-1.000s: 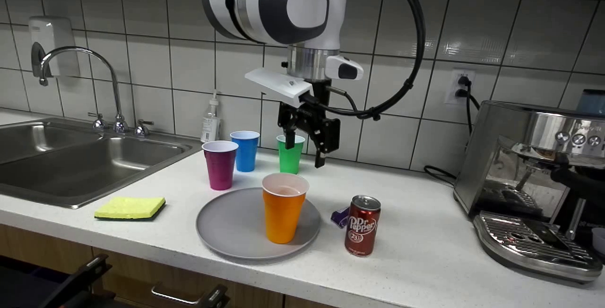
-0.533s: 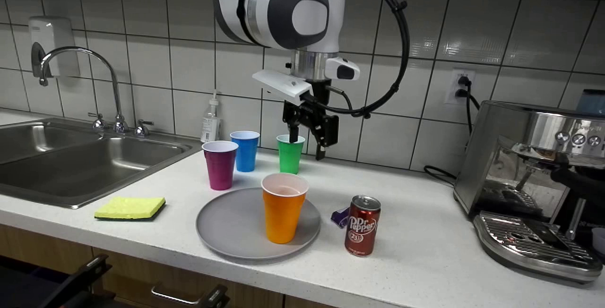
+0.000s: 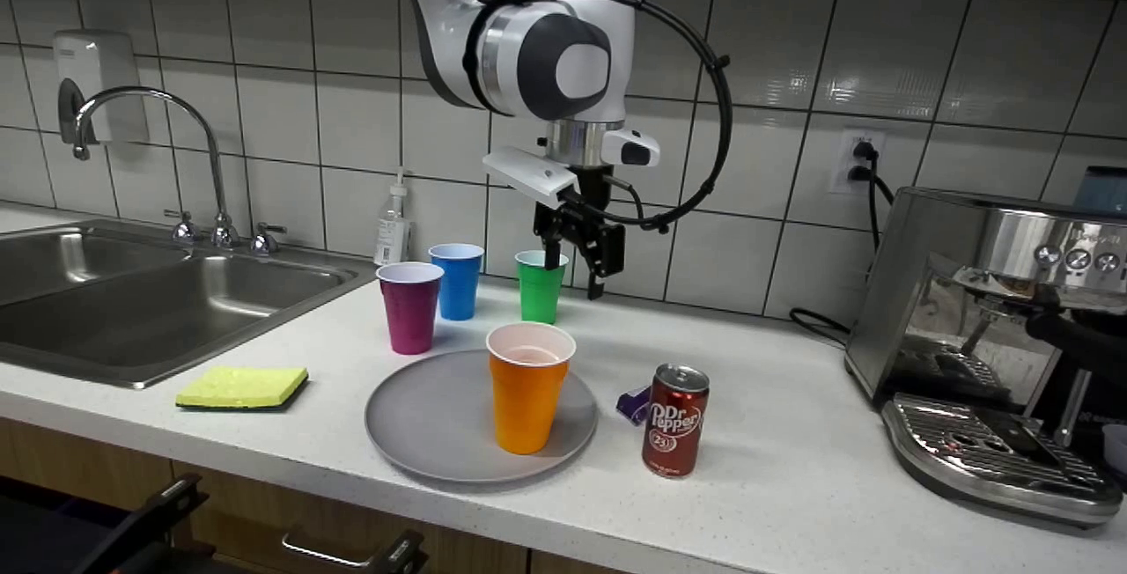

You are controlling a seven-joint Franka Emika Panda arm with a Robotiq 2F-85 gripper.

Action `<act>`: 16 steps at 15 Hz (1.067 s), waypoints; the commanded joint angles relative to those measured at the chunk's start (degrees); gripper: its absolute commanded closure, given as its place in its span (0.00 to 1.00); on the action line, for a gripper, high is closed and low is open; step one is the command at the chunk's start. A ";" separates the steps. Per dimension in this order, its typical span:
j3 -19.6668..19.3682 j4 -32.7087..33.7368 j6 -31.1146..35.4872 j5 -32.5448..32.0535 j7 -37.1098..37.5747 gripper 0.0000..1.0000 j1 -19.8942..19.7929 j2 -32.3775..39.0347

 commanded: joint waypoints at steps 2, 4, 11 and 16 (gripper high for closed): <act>1.36 7.73 -1.79 0.84 3.31 0.00 0.26 5.68; 1.70 10.36 -2.17 0.80 4.16 0.00 0.47 7.58; 3.40 18.36 -3.10 1.20 5.63 0.00 0.73 13.21; 3.92 23.18 -3.85 0.87 7.07 0.00 1.47 16.44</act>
